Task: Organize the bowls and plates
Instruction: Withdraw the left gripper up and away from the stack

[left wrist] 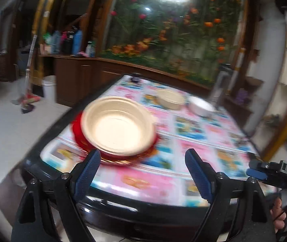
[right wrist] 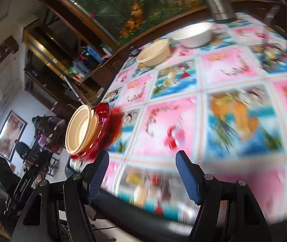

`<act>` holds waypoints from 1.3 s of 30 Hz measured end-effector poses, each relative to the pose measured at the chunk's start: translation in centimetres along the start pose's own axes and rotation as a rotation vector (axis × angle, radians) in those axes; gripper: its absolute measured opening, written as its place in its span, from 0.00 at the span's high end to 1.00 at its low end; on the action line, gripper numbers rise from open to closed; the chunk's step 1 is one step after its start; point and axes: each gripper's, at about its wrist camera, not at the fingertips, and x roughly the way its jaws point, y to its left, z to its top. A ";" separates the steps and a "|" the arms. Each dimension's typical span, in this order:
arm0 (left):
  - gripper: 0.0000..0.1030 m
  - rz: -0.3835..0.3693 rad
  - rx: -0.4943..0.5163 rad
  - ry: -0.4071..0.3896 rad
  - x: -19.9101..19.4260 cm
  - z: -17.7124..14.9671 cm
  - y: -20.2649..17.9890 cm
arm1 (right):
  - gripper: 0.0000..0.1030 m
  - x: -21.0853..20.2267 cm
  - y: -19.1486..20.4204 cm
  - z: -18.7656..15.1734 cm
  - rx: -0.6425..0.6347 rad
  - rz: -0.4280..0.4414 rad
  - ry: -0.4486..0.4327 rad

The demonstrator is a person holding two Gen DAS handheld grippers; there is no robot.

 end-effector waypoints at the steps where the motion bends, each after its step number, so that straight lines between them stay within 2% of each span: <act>1: 0.17 -0.009 0.011 -0.010 -0.6 0.0 -0.7 | 0.28 -1.5 0.5 -0.5 -0.005 -0.001 -0.023; 5: 0.17 -0.062 0.041 -0.034 -2.8 0.4 -3.7 | 0.28 -6.4 2.4 -2.3 -0.036 0.011 -0.101; 8: 0.17 -0.077 0.053 -0.037 -3.9 0.1 -5.3 | 0.28 -8.5 3.6 -3.4 -0.064 0.047 -0.123; 10: 0.17 -0.102 0.062 -0.031 -4.5 0.2 -6.4 | 0.28 -9.2 4.3 -3.7 -0.089 0.058 -0.120; 15: 0.17 -0.076 0.106 -0.058 -6.2 0.8 -8.6 | 0.28 -10.5 5.3 -3.6 -0.127 0.101 -0.135; 21: 0.17 -0.070 0.092 -0.036 -6.3 1.3 -8.8 | 0.29 -11.3 4.6 -3.4 -0.123 0.162 -0.151; 24: 0.17 -0.051 0.089 -0.027 -6.0 1.9 -8.7 | 0.30 -10.7 4.3 -3.1 -0.105 0.164 -0.117; 26: 0.17 -0.049 0.094 -0.033 -5.7 1.9 -8.6 | 0.30 -11.0 4.1 -3.0 -0.086 0.223 -0.119; 29: 0.17 -0.042 0.106 0.010 -4.0 1.5 -9.0 | 0.30 -11.3 3.9 -3.6 -0.120 0.186 -0.152; 32: 0.17 -0.063 0.146 0.096 -1.1 0.7 -10.4 | 0.30 -10.9 2.7 -4.1 -0.085 0.174 -0.158; 34: 0.17 -0.067 0.153 0.140 1.2 0.1 -11.5 | 0.30 -10.3 1.8 -3.9 -0.060 0.130 -0.152; 36: 0.17 -0.103 0.157 0.198 3.7 -0.2 -12.4 | 0.30 -9.3 1.3 -3.2 -0.086 0.062 -0.149; 38: 0.17 -0.084 0.150 0.233 6.8 -0.4 -13.1 | 0.30 -7.7 0.4 -2.2 -0.117 -0.072 -0.134; 39: 0.17 -0.081 0.152 0.255 8.0 -0.5 -13.4 | 0.30 -6.8 -0.6 -1.6 -0.103 -0.102 -0.136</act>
